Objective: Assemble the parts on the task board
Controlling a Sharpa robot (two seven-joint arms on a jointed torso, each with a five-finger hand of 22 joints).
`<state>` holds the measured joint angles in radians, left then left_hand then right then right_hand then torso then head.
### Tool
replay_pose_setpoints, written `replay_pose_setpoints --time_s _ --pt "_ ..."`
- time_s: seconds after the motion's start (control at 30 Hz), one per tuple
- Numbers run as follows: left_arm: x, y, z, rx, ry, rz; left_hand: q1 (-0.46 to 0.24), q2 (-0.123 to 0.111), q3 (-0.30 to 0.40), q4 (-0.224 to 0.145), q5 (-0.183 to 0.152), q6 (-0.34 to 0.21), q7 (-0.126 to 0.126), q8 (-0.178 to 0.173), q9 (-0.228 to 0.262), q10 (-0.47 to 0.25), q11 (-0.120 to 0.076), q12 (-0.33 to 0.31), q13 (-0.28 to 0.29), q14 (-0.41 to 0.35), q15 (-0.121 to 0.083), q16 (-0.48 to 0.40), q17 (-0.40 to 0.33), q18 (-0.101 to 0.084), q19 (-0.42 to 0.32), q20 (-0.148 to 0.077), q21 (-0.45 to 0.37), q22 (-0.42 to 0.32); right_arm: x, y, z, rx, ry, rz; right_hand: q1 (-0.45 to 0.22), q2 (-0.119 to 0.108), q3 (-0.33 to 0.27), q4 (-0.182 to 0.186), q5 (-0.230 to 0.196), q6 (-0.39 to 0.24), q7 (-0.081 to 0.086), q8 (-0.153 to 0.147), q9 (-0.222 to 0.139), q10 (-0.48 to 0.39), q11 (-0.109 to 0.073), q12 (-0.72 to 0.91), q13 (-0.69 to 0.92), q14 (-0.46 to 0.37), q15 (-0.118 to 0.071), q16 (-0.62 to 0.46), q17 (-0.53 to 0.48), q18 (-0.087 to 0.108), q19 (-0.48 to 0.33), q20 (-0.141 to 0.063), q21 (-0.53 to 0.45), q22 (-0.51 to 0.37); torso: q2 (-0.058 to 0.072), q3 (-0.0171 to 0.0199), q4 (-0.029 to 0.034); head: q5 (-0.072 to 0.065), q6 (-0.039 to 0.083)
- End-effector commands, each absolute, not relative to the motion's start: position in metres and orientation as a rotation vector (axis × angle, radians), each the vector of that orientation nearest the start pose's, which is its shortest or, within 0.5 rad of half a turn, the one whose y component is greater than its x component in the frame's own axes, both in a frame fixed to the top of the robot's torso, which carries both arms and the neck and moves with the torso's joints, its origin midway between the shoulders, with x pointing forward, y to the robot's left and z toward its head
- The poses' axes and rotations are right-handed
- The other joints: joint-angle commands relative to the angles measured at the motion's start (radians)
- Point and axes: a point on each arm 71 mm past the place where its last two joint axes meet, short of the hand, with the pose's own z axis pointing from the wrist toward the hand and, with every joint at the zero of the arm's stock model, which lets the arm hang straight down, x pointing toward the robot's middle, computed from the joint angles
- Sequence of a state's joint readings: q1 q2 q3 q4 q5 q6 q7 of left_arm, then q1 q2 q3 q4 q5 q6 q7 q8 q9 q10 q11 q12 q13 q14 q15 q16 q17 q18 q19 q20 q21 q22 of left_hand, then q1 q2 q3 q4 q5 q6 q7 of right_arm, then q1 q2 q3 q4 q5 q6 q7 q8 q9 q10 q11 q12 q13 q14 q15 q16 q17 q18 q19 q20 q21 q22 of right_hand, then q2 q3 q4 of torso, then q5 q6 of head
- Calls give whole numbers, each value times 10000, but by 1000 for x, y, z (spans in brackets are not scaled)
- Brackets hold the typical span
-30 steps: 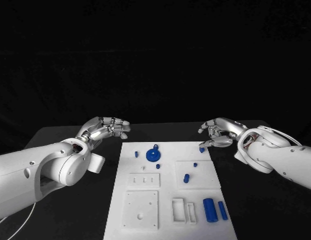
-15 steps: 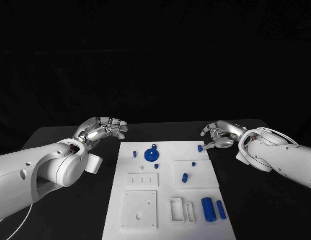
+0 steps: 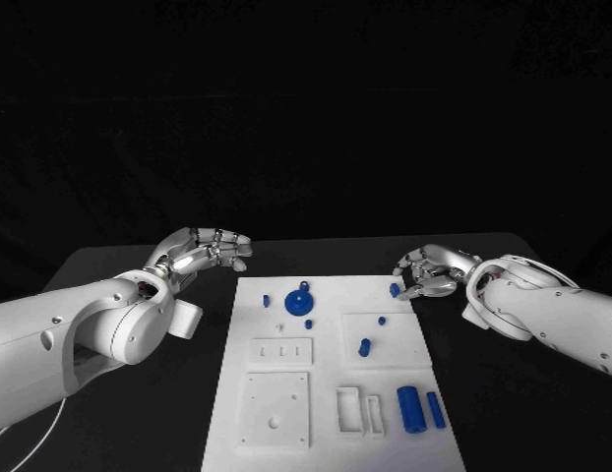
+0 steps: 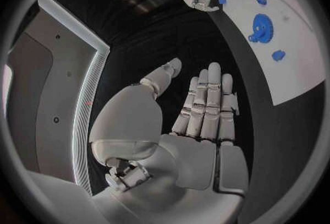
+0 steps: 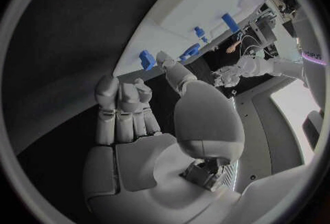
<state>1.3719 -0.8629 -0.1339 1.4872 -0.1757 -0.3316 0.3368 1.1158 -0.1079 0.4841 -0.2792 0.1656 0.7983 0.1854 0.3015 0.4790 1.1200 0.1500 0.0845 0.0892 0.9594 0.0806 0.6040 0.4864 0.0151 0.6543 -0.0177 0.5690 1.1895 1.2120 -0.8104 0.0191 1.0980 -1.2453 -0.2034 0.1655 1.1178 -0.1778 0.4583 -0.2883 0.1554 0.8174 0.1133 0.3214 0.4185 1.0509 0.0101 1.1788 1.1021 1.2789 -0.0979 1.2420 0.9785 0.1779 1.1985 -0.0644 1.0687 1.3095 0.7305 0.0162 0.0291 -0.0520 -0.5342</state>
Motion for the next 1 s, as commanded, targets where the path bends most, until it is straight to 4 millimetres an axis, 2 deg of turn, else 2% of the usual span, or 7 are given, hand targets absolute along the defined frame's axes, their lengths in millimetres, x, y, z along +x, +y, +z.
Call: replay_pose_setpoints --time_s 0.03,0.13,0.27,0.37,0.53,0.87,1.0 --pt "511 227 -128 -8263 14407 -14149 20 11 -6 -17 -25 -23 31 -61 12 8 16 -68 -4 -41 16 61 17 15 45 3 -56 10 551 -310 -186 470 17141 6379 85 54 35 12 191 96 16 -18 -13 -4 -73 -23 -10 -19 -81 -45 18 839 -87 -1 -64 153 -13 -7 -4 9 -30" --pt "512 228 -128 -8263 14404 -14144 22 12 -5 -18 -25 -24 31 -61 12 8 17 -69 -4 -41 16 61 17 15 45 3 -57 10 551 -309 -189 470 17232 6399 198 159 177 22 487 181 21 7 -15 -15 -69 -26 -12 -23 -78 -59 22 839 -101 19 -66 154 -16 -8 -6 14 -41" --pt "511 228 -128 -8267 14402 -14137 22 14 -4 -18 -24 -25 31 -62 12 7 17 -70 -4 -42 16 62 17 15 45 3 -57 10 551 -308 -192 456 17324 6449 265 267 355 39 605 262 21 24 -22 -23 -68 -25 -12 -26 -75 -69 27 839 -110 45 -62 158 -18 -8 -5 9 -45" --pt "512 228 -128 -8268 14404 -14136 22 14 -4 -18 -24 -26 32 -63 12 7 18 -71 -4 -42 16 62 17 14 45 3 -58 11 551 -306 -194 436 17373 6499 274 402 590 91 519 330 21 29 -38 -33 -66 -27 -15 -30 -73 -79 32 839 -117 74 -58 159 -20 -10 -6 13 -48" --pt "512 228 -128 -8273 14417 -14132 20 15 -4 -16 -25 -27 33 -64 12 6 19 -72 -5 -43 17 63 17 14 45 4 -59 11 551 -304 -195 442 17387 6540 226 501 1064 221 231 422 29 19 -74 -37 -55 -22 -17 -30 -56 -86 46 839 -121 108 -41 164 -17 -10 -5 16 -54" --pt "512 228 -128 -8282 14423 -14121 5 19 -8 -5 -24 -30 36 -67 12 4 23 -76 -5 -44 18 65 17 11 47 6 -60 13 551 -302 -198 437 17466 6597 111 553 1834 507 -240 508 63 -20 -137 -33 -26 6 -14 -15 -34 -77 82 839 -105 111 20 171 -16 -10 -8 17 -93" --pt "512 229 -128 -8284 14413 -14109 -8 24 -11 5 -23 -32 38 -69 12 3 26 -78 -6 -45 19 66 17 9 48 7 -61 13 550 -300 -201 444 17498 6619 77 561 1942 560 -298 533 70 -18 -143 -30 -20 14 -13 -10 -29 -73 89 839 -101 110 33 171 -22 -6 -11 113 -116"
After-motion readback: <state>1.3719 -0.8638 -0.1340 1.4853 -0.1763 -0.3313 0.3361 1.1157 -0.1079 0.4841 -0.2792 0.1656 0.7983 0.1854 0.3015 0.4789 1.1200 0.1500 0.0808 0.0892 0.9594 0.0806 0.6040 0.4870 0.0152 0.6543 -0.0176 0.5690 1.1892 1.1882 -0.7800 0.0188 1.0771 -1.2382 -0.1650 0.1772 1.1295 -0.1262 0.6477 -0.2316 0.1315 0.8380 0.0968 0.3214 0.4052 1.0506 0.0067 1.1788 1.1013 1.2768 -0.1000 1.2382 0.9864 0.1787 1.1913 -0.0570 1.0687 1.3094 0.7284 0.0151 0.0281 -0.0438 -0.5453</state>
